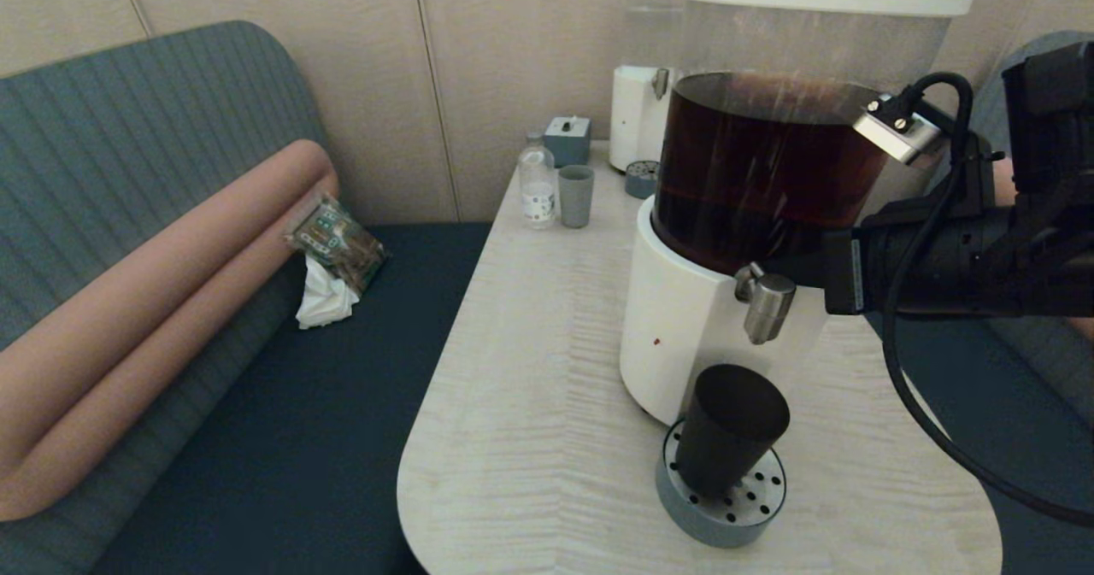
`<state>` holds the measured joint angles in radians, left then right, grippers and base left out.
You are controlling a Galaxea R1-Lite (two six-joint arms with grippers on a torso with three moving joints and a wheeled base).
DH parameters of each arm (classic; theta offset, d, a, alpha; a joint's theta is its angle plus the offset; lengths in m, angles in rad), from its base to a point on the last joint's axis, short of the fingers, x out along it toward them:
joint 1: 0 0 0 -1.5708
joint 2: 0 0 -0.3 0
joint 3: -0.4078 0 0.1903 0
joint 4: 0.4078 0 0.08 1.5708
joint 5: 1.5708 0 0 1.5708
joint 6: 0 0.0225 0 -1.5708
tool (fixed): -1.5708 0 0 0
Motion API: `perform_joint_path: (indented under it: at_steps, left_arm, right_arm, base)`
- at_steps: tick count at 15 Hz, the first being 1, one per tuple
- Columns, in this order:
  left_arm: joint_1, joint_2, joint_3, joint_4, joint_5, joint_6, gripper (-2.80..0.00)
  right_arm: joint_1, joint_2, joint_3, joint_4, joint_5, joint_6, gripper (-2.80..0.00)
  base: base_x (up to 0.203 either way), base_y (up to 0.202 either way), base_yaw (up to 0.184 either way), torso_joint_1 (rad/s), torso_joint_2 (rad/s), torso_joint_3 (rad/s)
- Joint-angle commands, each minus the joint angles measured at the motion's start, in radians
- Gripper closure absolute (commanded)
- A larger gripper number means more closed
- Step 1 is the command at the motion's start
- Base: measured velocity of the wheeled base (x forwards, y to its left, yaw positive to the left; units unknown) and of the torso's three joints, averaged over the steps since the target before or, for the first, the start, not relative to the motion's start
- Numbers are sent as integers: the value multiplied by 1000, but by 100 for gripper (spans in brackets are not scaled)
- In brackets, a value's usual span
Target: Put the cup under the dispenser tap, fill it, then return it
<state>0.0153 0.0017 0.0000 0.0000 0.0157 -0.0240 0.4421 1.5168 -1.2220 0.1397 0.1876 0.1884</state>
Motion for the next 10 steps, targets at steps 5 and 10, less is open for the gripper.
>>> perform_joint_path:
  at_steps: [5,10]
  left_arm:
    - [0,1,1,0,0,-1,0]
    - [0,0,2,0,0,-1,0]
  right_arm:
    - [3,3,-1,0,6,-30,0]
    - [24,-7,10,0,3,-46,0]
  base:
    - [0,0,0,0,0,0]
    - [0,0,0,0,0,0]
